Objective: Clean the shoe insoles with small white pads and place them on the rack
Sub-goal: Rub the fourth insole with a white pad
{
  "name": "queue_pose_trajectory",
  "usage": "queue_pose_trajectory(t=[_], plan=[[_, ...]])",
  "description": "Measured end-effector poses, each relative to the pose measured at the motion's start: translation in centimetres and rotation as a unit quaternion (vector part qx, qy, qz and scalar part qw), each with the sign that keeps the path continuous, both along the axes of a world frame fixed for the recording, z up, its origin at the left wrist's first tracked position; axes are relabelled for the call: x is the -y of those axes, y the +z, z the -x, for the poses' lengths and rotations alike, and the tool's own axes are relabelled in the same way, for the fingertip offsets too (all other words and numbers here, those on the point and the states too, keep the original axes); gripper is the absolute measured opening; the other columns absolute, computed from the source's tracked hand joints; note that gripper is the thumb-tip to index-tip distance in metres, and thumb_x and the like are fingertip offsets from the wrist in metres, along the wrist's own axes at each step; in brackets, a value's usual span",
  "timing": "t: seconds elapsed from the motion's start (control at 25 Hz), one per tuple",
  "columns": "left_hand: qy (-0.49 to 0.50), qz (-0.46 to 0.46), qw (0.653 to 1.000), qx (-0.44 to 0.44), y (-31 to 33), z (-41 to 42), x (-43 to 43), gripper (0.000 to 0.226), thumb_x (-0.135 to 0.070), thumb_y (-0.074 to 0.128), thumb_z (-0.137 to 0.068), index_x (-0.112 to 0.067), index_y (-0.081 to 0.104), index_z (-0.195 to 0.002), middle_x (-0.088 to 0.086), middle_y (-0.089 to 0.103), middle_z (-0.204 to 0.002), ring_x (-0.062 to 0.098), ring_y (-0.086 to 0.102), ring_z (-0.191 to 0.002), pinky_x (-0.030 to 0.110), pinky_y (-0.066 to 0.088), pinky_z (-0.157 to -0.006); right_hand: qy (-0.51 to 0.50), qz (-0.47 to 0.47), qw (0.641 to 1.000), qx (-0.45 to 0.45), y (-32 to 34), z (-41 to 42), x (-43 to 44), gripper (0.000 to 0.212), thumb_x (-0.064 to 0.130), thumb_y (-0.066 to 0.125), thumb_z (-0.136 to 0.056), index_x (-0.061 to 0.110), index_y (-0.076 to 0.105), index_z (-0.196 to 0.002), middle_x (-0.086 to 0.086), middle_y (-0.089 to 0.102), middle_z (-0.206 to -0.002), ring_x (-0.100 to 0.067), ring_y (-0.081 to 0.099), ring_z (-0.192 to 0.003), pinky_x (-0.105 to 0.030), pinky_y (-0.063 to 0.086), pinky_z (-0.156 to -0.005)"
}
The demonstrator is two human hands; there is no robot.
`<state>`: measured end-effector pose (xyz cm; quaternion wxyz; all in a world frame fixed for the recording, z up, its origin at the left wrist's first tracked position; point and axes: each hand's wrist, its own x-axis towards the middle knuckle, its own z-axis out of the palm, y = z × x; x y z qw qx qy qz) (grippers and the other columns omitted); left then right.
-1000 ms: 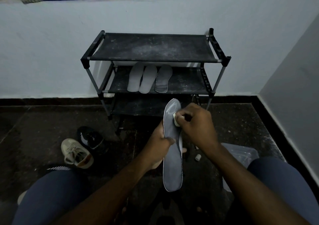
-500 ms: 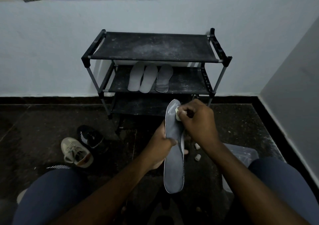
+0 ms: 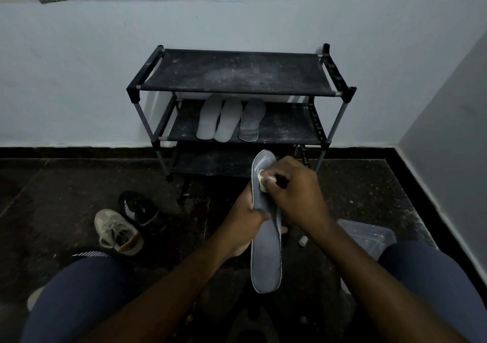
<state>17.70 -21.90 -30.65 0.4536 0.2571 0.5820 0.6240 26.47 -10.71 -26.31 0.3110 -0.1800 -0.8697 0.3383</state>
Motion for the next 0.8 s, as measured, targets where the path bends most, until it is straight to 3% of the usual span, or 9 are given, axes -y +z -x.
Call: queue_pose_trajectory(t=[0.08, 0.2, 0.36, 0.48, 0.6, 0.8], plan=[[0.002, -0.001, 1.0, 0.024, 0.3, -0.1, 0.2, 0.082, 0.018, 0.049, -0.08, -0.033, 0.048, -0.144, 0.013, 0.063, -0.133, 0.037, 0.065, -0.118, 0.067, 0.053, -0.091, 0.003, 0.006, 1.0, 0.009, 0.0, -0.3, -0.4, 0.009, 0.004, 0.075, -0.087, 0.013, 0.078, -0.09, 0.003, 0.068, -0.093, -0.005, 0.065, -0.085, -0.029, 0.055, -0.078], [0.0, 0.0, 1.0, 0.021, 0.2, -0.3, 0.1, 0.079, 0.01, 0.053, -0.078, -0.035, 0.05, -0.143, 0.011, 0.063, -0.134, 0.035, 0.063, -0.121, 0.067, 0.051, -0.094, -0.051, 0.004, 0.999, -0.014, 0.2, -0.2, -1.5, 0.009, 0.004, 0.075, -0.086, 0.013, 0.078, -0.089, 0.003, 0.068, -0.092, -0.004, 0.065, -0.084, -0.028, 0.055, -0.078], [-0.005, -0.013, 1.0, 0.023, 1.2, -0.7, 0.2, 0.072, 0.016, 0.051, -0.086, -0.028, 0.049, -0.142, 0.018, 0.066, -0.124, 0.04, 0.069, -0.108, 0.071, 0.054, -0.083, 0.025, 0.006, 1.0, -0.01, 0.2, 0.1, 0.3, 0.011, 0.002, 0.075, -0.086, 0.012, 0.079, -0.091, 0.005, 0.07, -0.097, -0.004, 0.066, -0.091, -0.019, 0.053, -0.083], [-0.024, -0.029, 0.999, 0.028, 1.6, -0.7, 0.5, 0.081, 0.017, 0.052, -0.084, -0.032, 0.043, -0.148, 0.017, 0.061, -0.133, 0.039, 0.068, -0.111, 0.068, 0.056, -0.079, 0.015, 0.014, 1.0, -0.007, 0.0, -0.1, -0.4, 0.01, 0.005, 0.075, -0.087, 0.013, 0.079, -0.091, 0.005, 0.07, -0.095, -0.003, 0.066, -0.088, -0.02, 0.053, -0.08], [-0.027, -0.012, 1.0, 0.011, 1.0, -0.4, 0.1, 0.09, 0.021, 0.049, -0.081, -0.035, 0.039, -0.151, 0.012, 0.056, -0.142, 0.038, 0.06, -0.125, 0.067, 0.054, -0.089, -0.025, 0.035, 0.999, -0.033, 0.4, 0.0, -0.9, 0.012, 0.003, 0.075, -0.087, 0.014, 0.08, -0.092, 0.004, 0.07, -0.095, -0.003, 0.066, -0.087, -0.016, 0.053, -0.078], [-0.005, -0.009, 0.999, -0.041, 0.0, -0.4, 0.0, 0.084, 0.022, 0.049, -0.081, -0.027, 0.042, -0.149, 0.012, 0.059, -0.139, 0.034, 0.057, -0.13, 0.065, 0.047, -0.104, 0.067, 0.04, 0.997, -0.017, 0.4, 0.0, 0.4, 0.012, 0.003, 0.075, -0.087, 0.012, 0.08, -0.094, 0.006, 0.073, -0.096, -0.005, 0.069, -0.092, -0.024, 0.055, -0.084]])
